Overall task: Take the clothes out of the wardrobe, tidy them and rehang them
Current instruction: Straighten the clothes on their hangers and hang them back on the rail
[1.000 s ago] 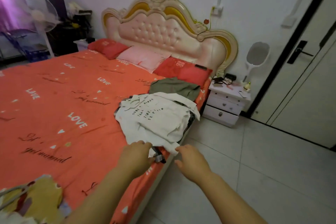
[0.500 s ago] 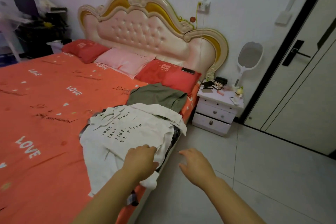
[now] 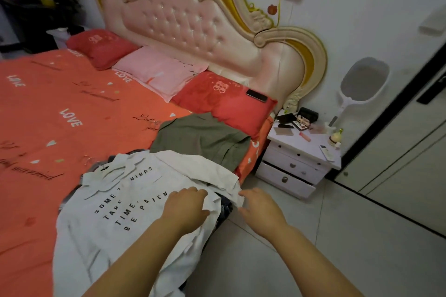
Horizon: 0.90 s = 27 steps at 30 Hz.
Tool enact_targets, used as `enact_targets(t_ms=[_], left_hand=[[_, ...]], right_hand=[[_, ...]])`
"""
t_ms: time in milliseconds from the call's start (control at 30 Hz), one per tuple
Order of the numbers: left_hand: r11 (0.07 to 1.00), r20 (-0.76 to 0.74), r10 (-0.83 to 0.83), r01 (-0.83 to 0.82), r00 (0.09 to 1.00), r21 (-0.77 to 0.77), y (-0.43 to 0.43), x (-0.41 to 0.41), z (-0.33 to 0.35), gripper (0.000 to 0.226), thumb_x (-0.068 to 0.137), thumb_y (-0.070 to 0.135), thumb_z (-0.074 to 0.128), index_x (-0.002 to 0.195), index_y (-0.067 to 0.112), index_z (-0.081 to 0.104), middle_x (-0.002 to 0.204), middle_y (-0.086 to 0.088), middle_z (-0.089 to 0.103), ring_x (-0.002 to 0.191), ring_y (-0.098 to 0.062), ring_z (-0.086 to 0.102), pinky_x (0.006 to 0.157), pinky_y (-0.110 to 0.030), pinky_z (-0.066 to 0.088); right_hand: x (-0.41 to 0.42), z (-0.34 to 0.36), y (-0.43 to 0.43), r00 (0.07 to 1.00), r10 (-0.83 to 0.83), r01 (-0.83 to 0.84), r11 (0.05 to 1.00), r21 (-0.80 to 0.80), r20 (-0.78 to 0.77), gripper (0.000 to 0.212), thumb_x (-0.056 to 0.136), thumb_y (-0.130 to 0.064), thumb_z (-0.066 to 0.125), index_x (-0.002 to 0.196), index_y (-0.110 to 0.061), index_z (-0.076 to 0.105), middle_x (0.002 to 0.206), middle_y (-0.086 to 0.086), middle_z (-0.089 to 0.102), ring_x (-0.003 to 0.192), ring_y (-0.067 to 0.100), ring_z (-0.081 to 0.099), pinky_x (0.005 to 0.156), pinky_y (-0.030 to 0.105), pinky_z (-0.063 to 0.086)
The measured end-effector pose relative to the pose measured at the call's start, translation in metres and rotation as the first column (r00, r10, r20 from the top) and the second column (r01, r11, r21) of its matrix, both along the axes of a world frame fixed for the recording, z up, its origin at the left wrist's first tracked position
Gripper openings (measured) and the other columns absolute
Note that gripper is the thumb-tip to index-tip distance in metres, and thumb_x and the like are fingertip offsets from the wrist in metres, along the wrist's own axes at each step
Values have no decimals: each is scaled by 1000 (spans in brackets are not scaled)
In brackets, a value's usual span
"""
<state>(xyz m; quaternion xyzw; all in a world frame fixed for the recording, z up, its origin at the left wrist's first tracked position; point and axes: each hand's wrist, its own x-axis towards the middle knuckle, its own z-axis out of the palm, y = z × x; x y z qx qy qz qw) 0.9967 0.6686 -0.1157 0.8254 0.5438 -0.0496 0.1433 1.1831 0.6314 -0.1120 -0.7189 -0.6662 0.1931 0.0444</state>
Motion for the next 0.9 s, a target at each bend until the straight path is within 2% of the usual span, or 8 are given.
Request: enact_targets(t_ms=[200, 333, 400, 633, 767, 900], left_hand=[[985, -9, 169, -169, 986, -22, 87, 56, -17, 49, 93, 46, 45, 137, 26, 38, 133, 1, 50, 117, -21, 50, 95, -33, 38], [964, -28, 261, -262, 965, -52, 132, 88, -15, 50, 93, 46, 44, 138, 25, 38, 132, 1, 51, 116, -21, 51, 94, -32, 39], [947, -34, 311, -313, 950, -69, 154, 97, -15, 51, 93, 47, 44, 139, 25, 38, 132, 0, 51, 116, -21, 51, 94, -33, 39], [892, -55, 440, -444, 896, -90, 235, 99, -32, 48, 93, 47, 45, 135, 25, 41, 133, 0, 51, 117, -20, 51, 95, -32, 38], [857, 15, 510, -506, 860, -99, 290, 90, -43, 40, 94, 44, 45, 127, 23, 48, 128, 0, 55, 111, -19, 54, 93, -30, 39], [813, 71, 581, -575, 811, -90, 332, 79, -47, 40, 94, 39, 47, 131, 23, 46, 128, -1, 55, 111, -20, 55, 94, -30, 40]], right_hand=[[72, -21, 111, 990, 142, -142, 990, -20, -15, 34, 89, -26, 52, 122, -18, 57, 120, 6, 55, 108, 22, 52, 88, 28, 44], [109, -23, 181, 968, 249, -249, 968, -41, -6, 34, 89, -25, 51, 121, -16, 56, 117, 7, 54, 109, 25, 53, 88, 32, 46], [117, -25, 215, 953, 301, -301, 952, -52, -10, 39, 90, -25, 51, 127, -16, 53, 122, 9, 53, 113, 25, 50, 91, 32, 44], [116, -42, 326, 903, 430, -427, 900, -85, 13, 46, 91, -31, 53, 135, -19, 46, 130, 7, 49, 121, 23, 46, 100, 31, 38], [104, -48, 387, 875, 481, -473, 874, -112, 59, 45, 92, -32, 52, 135, -19, 46, 132, 7, 48, 122, 23, 46, 101, 30, 38], [84, -48, 439, 823, 563, -553, 825, -118, 75, 45, 93, -31, 51, 136, -19, 45, 132, 6, 48, 122, 22, 45, 102, 29, 36]])
